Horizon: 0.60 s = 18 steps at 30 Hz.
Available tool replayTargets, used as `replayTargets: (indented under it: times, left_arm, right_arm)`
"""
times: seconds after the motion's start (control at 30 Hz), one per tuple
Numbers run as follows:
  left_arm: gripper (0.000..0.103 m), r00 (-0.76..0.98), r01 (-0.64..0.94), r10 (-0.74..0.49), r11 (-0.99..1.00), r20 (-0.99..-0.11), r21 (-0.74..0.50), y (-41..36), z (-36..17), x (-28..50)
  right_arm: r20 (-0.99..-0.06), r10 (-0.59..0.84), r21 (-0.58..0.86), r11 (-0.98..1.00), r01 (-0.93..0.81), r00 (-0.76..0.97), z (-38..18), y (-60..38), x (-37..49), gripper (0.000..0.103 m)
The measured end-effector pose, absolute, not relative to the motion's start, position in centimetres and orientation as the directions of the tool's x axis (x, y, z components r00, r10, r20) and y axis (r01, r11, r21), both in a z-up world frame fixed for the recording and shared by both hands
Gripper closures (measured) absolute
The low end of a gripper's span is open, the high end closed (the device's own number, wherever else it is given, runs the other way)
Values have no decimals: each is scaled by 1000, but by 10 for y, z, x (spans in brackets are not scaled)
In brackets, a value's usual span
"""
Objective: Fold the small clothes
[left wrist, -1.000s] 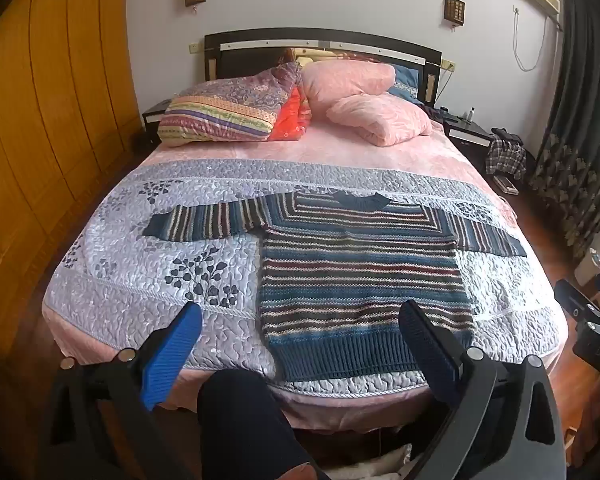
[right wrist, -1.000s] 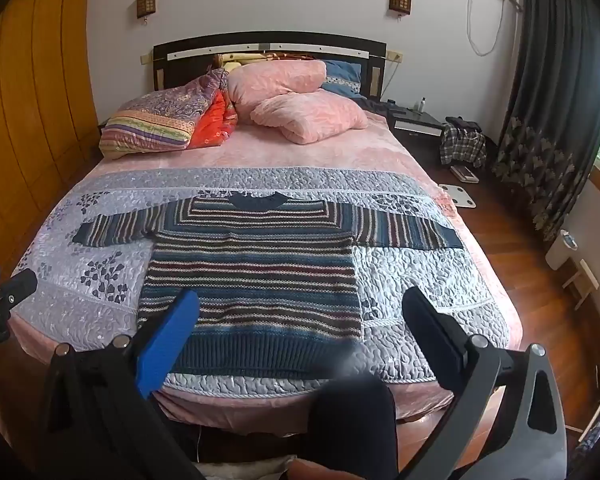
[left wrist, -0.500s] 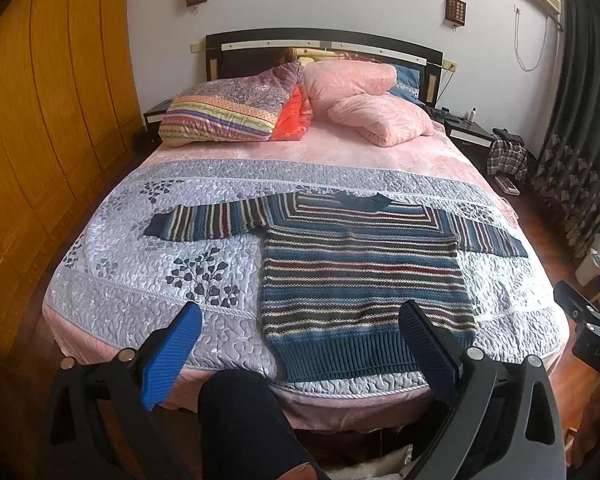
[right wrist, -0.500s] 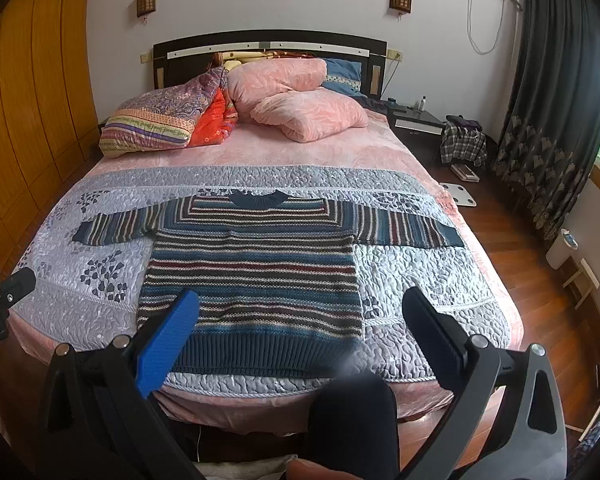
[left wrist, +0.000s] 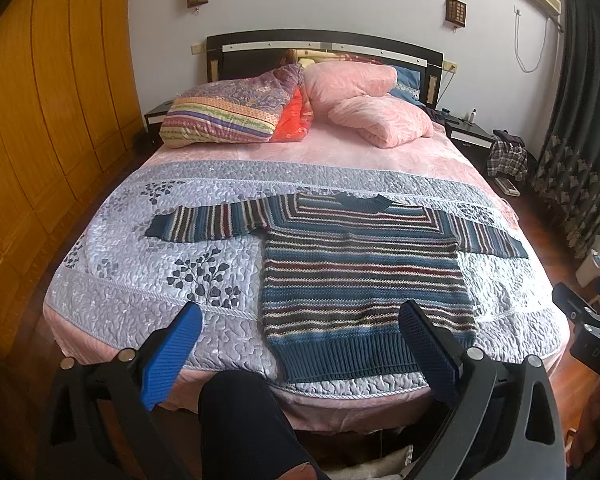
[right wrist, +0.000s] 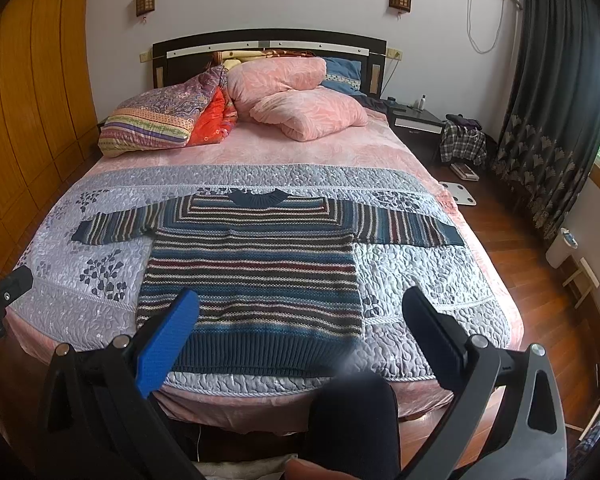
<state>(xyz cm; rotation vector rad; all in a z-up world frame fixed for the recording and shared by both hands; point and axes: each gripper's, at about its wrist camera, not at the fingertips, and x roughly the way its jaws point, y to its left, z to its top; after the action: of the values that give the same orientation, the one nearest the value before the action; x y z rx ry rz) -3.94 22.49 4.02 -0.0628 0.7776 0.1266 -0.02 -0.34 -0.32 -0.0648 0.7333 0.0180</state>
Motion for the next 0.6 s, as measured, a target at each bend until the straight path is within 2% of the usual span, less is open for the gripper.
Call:
replayTargets:
  times: [0.6]
  left_arm:
    - [4, 709, -139, 93, 990, -699, -9, 225, 42, -38]
  right_arm:
    - [-671, -4, -52, 998, -41, 742, -8, -3, 0, 3]
